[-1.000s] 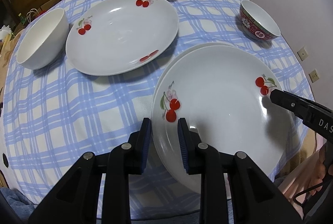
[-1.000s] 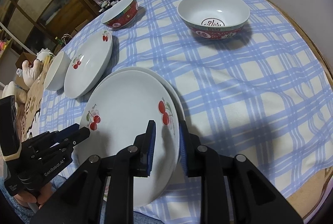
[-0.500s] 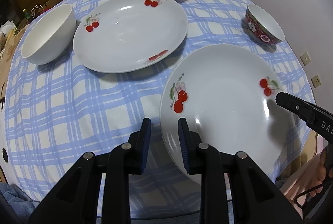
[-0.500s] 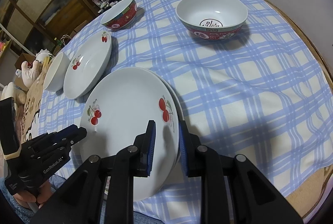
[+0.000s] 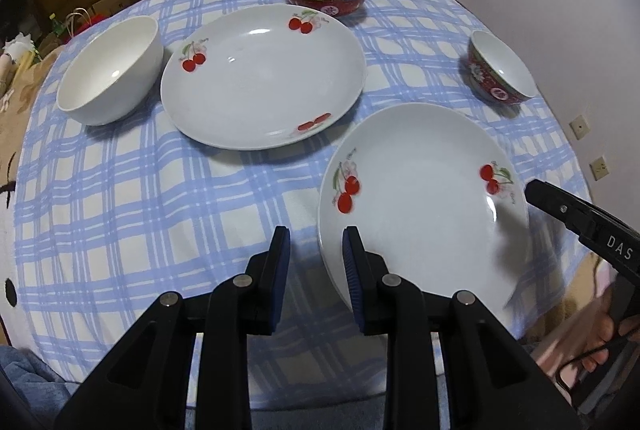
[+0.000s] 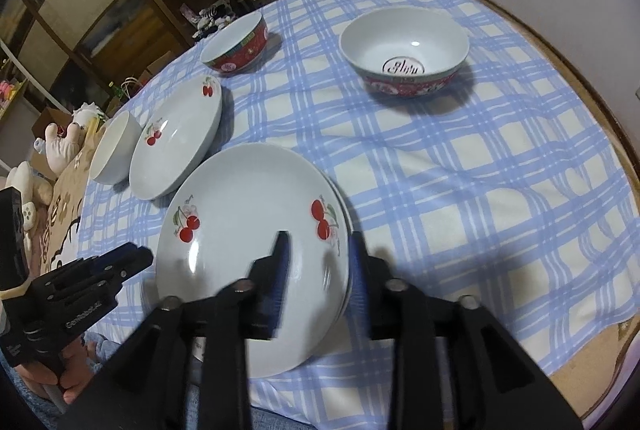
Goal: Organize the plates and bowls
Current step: 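Open both grippers and withdraw them from the stacked plates, then move both grippers toward the rim of the next cherry-print plate, then close both grippers on the cherry plate rim and lift it, then carry the cherry plate with both grippers over the stacked cherry plates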
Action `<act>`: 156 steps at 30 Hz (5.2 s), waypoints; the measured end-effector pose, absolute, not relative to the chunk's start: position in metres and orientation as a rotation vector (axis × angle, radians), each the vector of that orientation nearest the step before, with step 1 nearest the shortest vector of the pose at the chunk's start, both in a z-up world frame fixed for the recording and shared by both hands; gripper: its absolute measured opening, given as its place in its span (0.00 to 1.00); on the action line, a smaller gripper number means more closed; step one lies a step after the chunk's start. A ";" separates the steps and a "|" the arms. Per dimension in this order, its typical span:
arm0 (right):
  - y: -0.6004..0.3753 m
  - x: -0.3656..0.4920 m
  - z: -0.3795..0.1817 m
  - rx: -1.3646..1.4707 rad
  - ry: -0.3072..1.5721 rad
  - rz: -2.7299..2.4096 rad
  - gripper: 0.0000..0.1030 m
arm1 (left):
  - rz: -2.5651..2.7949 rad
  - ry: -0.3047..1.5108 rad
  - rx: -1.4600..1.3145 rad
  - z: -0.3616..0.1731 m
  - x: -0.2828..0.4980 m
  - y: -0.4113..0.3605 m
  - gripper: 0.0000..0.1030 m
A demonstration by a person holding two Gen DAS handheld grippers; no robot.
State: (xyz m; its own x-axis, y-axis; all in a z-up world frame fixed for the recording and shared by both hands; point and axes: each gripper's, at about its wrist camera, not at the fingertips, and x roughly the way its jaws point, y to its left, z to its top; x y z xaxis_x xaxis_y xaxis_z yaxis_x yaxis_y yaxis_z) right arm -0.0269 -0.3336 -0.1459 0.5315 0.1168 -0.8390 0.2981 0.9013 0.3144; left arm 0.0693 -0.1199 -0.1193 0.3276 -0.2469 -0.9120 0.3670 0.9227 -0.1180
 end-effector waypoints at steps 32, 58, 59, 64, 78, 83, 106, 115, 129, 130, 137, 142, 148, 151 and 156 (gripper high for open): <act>-0.322 -0.013 -0.059 0.330 0.738 -0.135 1.00 | -0.279 1.050 0.191 -0.044 0.104 -0.076 0.88; -0.295 0.103 -0.063 0.181 0.734 0.001 1.00 | -0.176 1.037 0.086 -0.065 0.192 -0.053 0.88; -0.294 0.107 -0.065 0.181 0.738 0.006 1.00 | -0.177 1.048 0.079 -0.069 0.194 -0.052 0.88; -0.286 0.131 -0.079 0.183 0.759 0.033 1.00 | -0.159 1.086 0.058 -0.087 0.205 -0.045 0.88; -0.264 0.162 -0.123 0.187 0.835 0.106 1.00 | -0.133 1.141 0.030 -0.110 0.220 -0.035 0.88; -0.257 0.165 -0.133 0.140 0.852 0.095 1.00 | -0.131 1.152 0.040 -0.117 0.222 -0.037 0.89; -0.250 0.169 -0.155 0.118 0.926 0.121 0.96 | -0.203 1.188 -0.025 -0.110 0.204 -0.043 0.53; -0.260 0.173 -0.173 0.181 1.006 0.136 0.48 | -0.200 1.260 -0.040 -0.136 0.211 -0.044 0.38; -0.261 0.175 -0.178 0.196 0.992 0.160 0.18 | -0.214 1.211 0.007 -0.163 0.216 -0.055 0.20; -0.260 0.176 -0.178 0.193 0.993 0.161 0.18 | -0.214 1.200 0.015 -0.163 0.216 -0.056 0.20; -0.252 0.175 -0.178 0.154 0.983 0.161 0.18 | -0.212 1.180 -0.009 -0.163 0.216 -0.053 0.19; -0.250 0.171 -0.175 0.138 0.966 0.171 0.18 | -0.201 1.178 -0.003 -0.160 0.212 -0.052 0.19; -0.245 0.166 -0.171 0.113 0.955 0.167 0.18 | -0.194 1.156 -0.010 -0.151 0.209 -0.048 0.19; -0.244 0.164 -0.166 0.100 0.945 0.158 0.18 | -0.196 1.144 -0.022 -0.147 0.208 -0.047 0.19; -0.247 0.157 -0.159 0.100 0.933 0.139 0.18 | -0.215 1.125 -0.033 -0.139 0.202 -0.049 0.19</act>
